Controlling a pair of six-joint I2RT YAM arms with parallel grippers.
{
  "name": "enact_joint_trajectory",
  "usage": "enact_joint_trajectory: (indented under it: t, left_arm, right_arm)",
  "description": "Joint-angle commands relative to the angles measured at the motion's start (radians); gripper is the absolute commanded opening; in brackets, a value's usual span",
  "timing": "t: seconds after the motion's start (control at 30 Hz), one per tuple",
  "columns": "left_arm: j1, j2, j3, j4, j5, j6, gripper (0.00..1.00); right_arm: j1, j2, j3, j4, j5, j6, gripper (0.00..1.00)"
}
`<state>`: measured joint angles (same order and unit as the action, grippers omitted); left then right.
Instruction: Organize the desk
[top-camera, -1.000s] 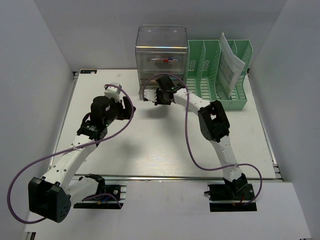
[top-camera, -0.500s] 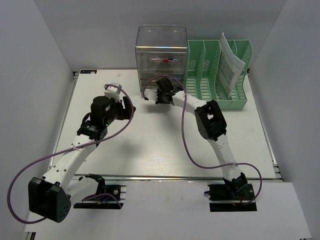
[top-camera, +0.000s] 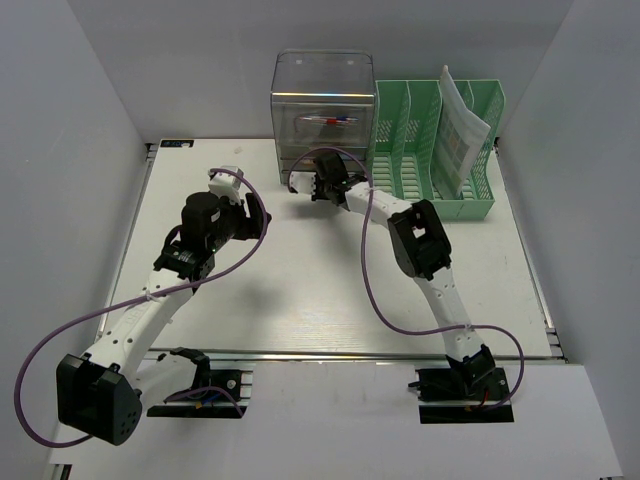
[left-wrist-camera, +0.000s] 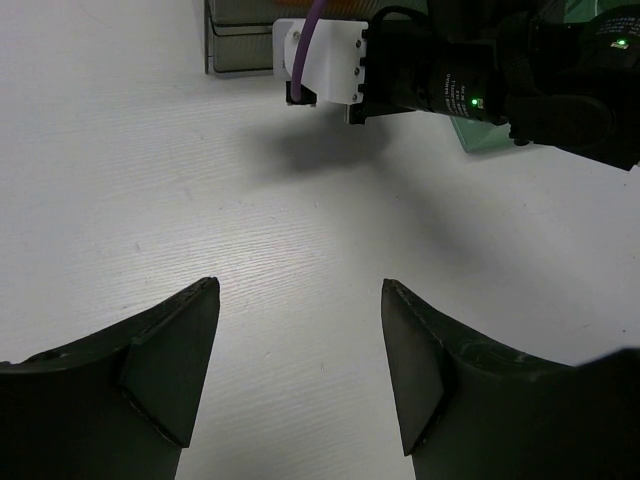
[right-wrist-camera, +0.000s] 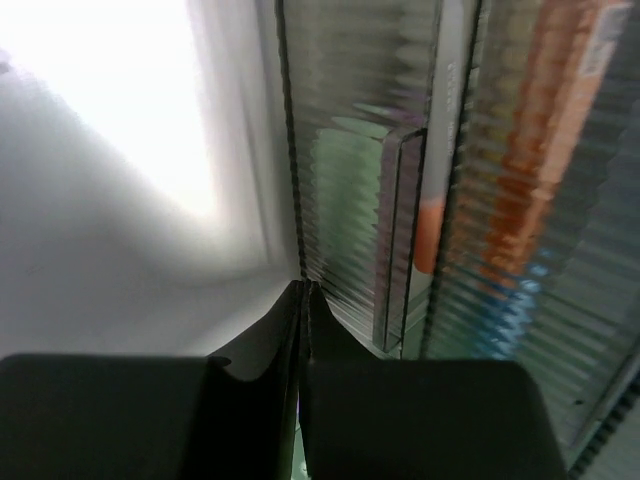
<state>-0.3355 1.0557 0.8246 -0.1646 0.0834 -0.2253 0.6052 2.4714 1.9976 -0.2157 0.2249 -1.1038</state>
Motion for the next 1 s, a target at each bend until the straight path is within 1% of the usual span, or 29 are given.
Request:
enact_joint_trajectory:
  t: [0.0,0.17,0.53,0.6,0.7,0.73,0.77,0.8,0.83,0.87,0.9,0.93,0.97]
  left_arm:
    - [0.004,-0.016,0.015,0.002,-0.017,0.009,0.75]
    - [0.004,-0.016,0.015,0.000,-0.022,0.011,0.75]
    - [0.004,-0.014,0.015,0.000,-0.025,0.011,0.76]
    - [0.004,-0.016,0.015,-0.003,-0.028,0.012,0.76]
    - [0.004,-0.022,0.013,-0.003,-0.030,0.014,0.76]
    - [0.004,-0.025,0.011,0.003,-0.027,0.014,0.76]
    - [0.004,-0.032,0.010,0.005,-0.030,0.014,0.76]
    - [0.004,-0.036,0.010,0.008,-0.024,0.015,0.76]
    - [0.004,-0.039,0.007,0.008,-0.024,0.018,0.76]
    - [0.004,-0.046,0.007,0.010,-0.022,0.020,0.76]
    - [0.004,-0.049,0.004,0.014,-0.014,0.023,0.77]
    - [0.004,-0.051,0.002,0.013,-0.014,0.024,0.80]
    - [0.004,-0.056,0.001,0.016,-0.011,0.029,0.83]
  right_arm:
    - [-0.005,0.026,0.055,0.094,0.034,-0.022,0.00]
    - [-0.004,0.040,0.056,0.140,0.056,-0.025,0.00]
    - [-0.013,0.041,0.052,0.153,0.067,-0.045,0.00]
    - [-0.010,0.014,0.030,0.110,0.033,-0.030,0.00]
    - [-0.004,-0.115,-0.104,0.058,-0.067,0.015,0.00]
    - [-0.002,-0.199,-0.137,0.026,-0.140,0.033,0.00]
    - [-0.002,-0.242,-0.187,0.001,-0.171,0.092,0.00]
    - [-0.002,-0.280,-0.201,-0.026,-0.205,0.131,0.00]
    - [-0.002,-0.349,-0.209,-0.106,-0.302,0.168,0.00]
    - [-0.007,-0.385,-0.212,-0.152,-0.343,0.206,0.16]
    - [-0.016,-0.414,-0.211,-0.189,-0.367,0.293,0.27]
    - [-0.019,-0.472,-0.209,-0.259,-0.418,0.345,0.34]
    - [-0.033,-0.500,-0.210,-0.298,-0.458,0.393,0.45]
